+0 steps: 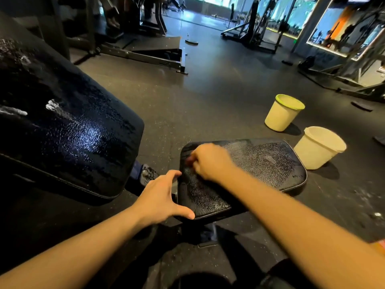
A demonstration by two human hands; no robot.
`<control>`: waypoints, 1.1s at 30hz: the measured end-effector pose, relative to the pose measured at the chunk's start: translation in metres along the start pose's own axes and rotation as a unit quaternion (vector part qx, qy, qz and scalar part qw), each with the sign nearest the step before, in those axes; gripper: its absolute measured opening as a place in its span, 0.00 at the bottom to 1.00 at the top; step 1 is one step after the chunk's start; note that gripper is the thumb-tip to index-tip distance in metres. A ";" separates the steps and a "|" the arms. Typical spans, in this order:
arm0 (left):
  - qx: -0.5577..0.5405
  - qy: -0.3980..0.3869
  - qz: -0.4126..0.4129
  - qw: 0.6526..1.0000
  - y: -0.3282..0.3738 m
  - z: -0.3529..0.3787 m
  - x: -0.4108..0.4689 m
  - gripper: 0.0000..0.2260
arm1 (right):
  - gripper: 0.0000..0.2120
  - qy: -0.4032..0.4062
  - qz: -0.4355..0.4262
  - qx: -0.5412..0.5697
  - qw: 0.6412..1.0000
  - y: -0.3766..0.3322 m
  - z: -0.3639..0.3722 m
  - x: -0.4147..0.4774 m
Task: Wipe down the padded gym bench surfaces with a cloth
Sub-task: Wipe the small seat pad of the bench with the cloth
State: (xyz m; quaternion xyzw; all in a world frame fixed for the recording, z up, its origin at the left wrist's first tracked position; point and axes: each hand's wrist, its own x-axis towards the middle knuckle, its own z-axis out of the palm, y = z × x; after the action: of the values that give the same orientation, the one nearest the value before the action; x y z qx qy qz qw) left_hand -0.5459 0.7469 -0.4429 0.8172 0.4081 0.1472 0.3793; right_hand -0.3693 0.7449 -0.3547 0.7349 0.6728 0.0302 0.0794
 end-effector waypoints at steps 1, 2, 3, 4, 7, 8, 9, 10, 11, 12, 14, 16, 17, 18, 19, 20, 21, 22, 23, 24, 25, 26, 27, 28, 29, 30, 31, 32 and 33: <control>0.000 0.005 0.002 1.000 -0.001 0.000 -0.001 0.61 | 0.10 0.009 0.057 -0.024 0.998 0.022 -0.011 0.009; 0.001 0.009 0.003 1.000 -0.001 0.001 -0.001 0.61 | 0.09 0.032 0.119 -0.043 0.991 0.046 -0.018 0.018; 0.001 0.011 0.005 1.000 0.000 0.002 -0.001 0.60 | 0.08 0.055 0.171 -0.065 0.981 0.063 -0.022 0.022; 0.002 0.009 0.005 1.000 0.000 0.002 -0.001 0.60 | 0.07 0.072 0.196 -0.065 0.976 0.066 -0.021 0.024; 0.007 0.003 0.004 1.000 0.001 0.000 0.002 0.60 | 0.12 0.030 0.095 0.029 0.995 0.003 0.004 0.013; 0.009 -0.002 0.003 1.000 0.002 -0.001 0.002 0.60 | 0.13 0.000 0.044 0.054 0.998 -0.017 0.014 0.004; 0.011 -0.006 0.003 1.000 0.002 -0.001 0.002 0.60 | 0.13 -0.013 0.006 0.054 0.998 -0.024 0.018 -0.001; 0.011 -0.008 0.003 1.000 0.001 -0.001 0.002 0.60 | 0.14 -0.002 -0.001 0.033 0.999 -0.015 0.014 -0.002; 0.008 -0.005 0.003 1.000 0.001 -0.001 0.002 0.60 | 0.13 0.012 0.029 0.007 0.999 0.005 0.004 0.001; 0.007 -0.001 0.004 1.000 0.000 -0.002 0.002 0.60 | 0.13 0.022 0.076 -0.020 0.997 0.029 -0.008 0.004; 0.010 0.003 0.009 1.000 0.001 -0.001 0.003 0.61 | 0.10 0.056 0.187 -0.062 0.979 0.078 -0.023 0.005; 0.016 0.003 0.012 1.000 0.002 -0.001 0.004 0.61 | 0.08 0.082 0.227 -0.068 0.968 0.086 -0.019 0.001; 0.018 0.003 0.012 1.000 0.003 -0.001 0.005 0.62 | 0.09 0.089 0.211 -0.042 0.973 0.069 -0.012 0.003; 0.018 0.004 0.012 1.000 0.003 -0.002 0.005 0.62 | 0.11 0.075 0.178 -0.011 0.981 0.044 -0.003 0.005; 0.018 0.001 0.011 1.000 0.004 -0.003 0.005 0.62 | 0.13 0.043 0.134 0.016 0.990 0.015 0.006 0.005; 0.019 -0.004 0.009 1.000 0.004 -0.003 0.004 0.62 | 0.14 0.017 0.074 0.032 0.997 -0.009 0.013 0.000; 0.020 -0.006 0.007 1.000 0.004 -0.003 0.003 0.61 | 0.14 0.000 0.017 0.035 0.999 -0.025 0.017 -0.006; 0.020 -0.007 0.006 1.000 0.003 -0.003 0.002 0.60 | 0.13 -0.002 -0.017 0.027 0.999 -0.027 0.014 -0.011; 0.017 -0.006 0.006 1.000 0.003 -0.002 0.001 0.60 | 0.13 0.002 -0.017 0.012 1.000 -0.017 0.007 -0.013; 0.014 -0.003 0.006 1.000 0.002 -0.002 0.000 0.60 | 0.13 0.005 0.018 -0.010 1.000 0.000 0.000 -0.011; 0.011 0.000 0.005 1.000 0.002 -0.001 0.000 0.61 | 0.13 0.011 0.073 -0.024 0.997 0.021 -0.007 -0.005; 0.009 0.002 0.005 1.000 0.002 0.000 0.000 0.61 | 0.12 0.030 0.130 -0.036 0.990 0.044 -0.011 0.003; 0.007 0.003 0.004 1.000 0.002 0.001 0.000 0.61 | 0.12 0.046 0.174 -0.031 0.983 0.059 -0.014 0.010; 0.006 0.003 0.004 1.000 0.002 0.001 0.000 0.61 | 0.11 0.058 0.191 -0.016 0.980 0.062 -0.015 0.014; 0.006 0.002 0.004 1.000 0.003 0.000 0.000 0.61 | 0.11 0.059 0.172 0.002 0.983 0.053 -0.014 0.014; 0.007 0.000 0.004 1.000 0.003 0.000 0.000 0.60 | 0.11 0.045 0.130 0.015 0.990 0.039 -0.011 0.009; 0.008 -0.001 0.004 1.000 0.004 -0.001 0.000 0.60 | 0.12 0.026 0.083 0.027 0.996 0.023 -0.007 -0.001; 0.009 -0.003 0.004 1.000 0.004 -0.002 0.000 0.60 | 0.12 0.018 0.032 0.039 0.999 0.011 -0.002 -0.015; 0.010 -0.006 0.005 1.000 0.004 -0.002 0.001 0.60 | 0.12 0.018 -0.007 0.041 0.999 0.006 0.000 -0.027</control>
State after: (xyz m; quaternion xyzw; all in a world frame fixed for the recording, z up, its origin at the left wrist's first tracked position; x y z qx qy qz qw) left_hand -0.5445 0.7469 -0.4389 0.8239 0.4033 0.1401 0.3727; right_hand -0.3659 0.7175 -0.3524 0.7319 0.6802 0.0154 0.0378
